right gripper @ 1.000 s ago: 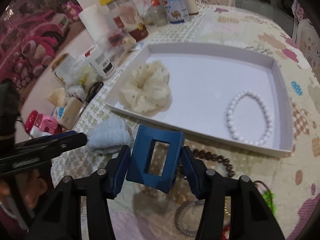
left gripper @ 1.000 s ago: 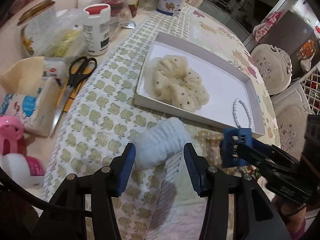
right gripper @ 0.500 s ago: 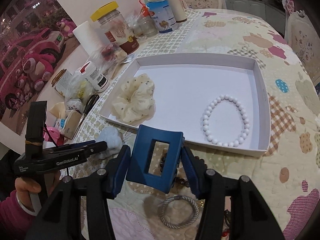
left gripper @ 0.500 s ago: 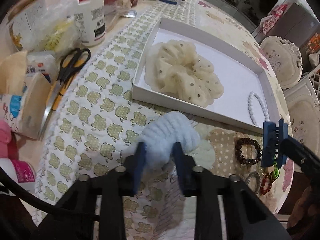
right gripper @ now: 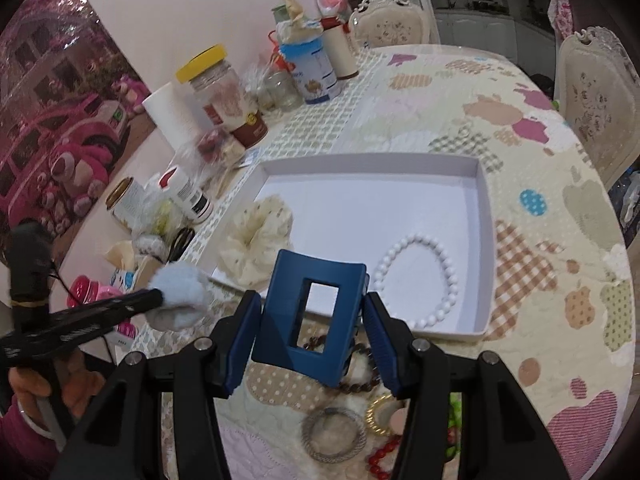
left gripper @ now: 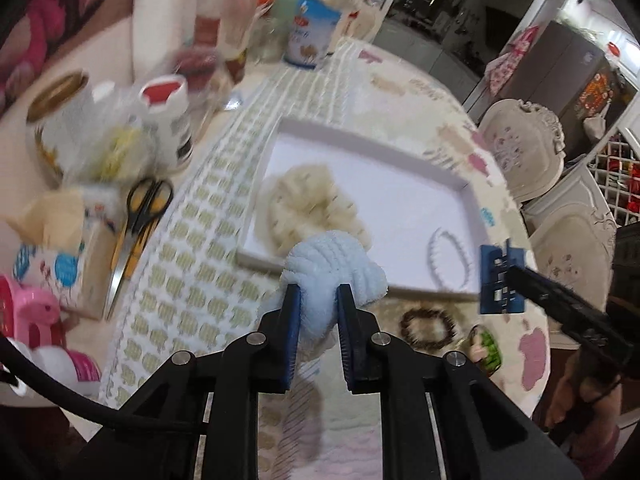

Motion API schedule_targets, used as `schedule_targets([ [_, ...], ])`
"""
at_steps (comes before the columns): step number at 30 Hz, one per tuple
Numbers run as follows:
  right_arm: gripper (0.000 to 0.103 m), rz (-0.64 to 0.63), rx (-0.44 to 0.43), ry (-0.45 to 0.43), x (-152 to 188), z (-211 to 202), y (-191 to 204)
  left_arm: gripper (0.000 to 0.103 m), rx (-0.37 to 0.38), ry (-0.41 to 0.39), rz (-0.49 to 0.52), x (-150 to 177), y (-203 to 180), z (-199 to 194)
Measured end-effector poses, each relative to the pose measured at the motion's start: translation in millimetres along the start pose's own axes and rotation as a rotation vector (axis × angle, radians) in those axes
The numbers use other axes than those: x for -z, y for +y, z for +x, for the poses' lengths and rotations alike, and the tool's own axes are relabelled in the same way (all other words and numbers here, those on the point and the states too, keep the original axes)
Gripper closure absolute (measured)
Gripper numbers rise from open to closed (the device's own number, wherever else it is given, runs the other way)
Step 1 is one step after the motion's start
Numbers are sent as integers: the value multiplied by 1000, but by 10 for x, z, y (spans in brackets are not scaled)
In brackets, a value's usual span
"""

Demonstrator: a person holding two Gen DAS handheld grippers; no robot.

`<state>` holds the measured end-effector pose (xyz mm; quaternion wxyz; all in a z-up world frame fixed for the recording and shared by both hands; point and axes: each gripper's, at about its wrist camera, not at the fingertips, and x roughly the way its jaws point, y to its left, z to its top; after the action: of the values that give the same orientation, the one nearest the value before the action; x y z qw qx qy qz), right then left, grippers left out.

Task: Organize jewelry
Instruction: 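Lower blue scrunchie into tray with left gripper while right gripper sets claw clip inside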

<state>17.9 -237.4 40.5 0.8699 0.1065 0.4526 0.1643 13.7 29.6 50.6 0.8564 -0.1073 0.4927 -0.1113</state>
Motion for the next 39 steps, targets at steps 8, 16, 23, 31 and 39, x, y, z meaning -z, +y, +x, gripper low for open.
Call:
schedule_targets([
  [8,48,9,49,4,-233,125,-241,95,-7,-16,58,-314,-419,231],
  [16,48,17,89,16,-553,369,-539,95,-50,-6,90,-587,-668,633],
  [23,48,27,91,63,-774,767,-847,95,-69,32,59,-818,-727,1084],
  [31,48,29,105,108,-892,1157,-1062,95,-96,81,25,-903,-715,1512],
  [39,47,48,108,122,-910,1300,-1166,83,-127,81,44,-895,-766,1617],
])
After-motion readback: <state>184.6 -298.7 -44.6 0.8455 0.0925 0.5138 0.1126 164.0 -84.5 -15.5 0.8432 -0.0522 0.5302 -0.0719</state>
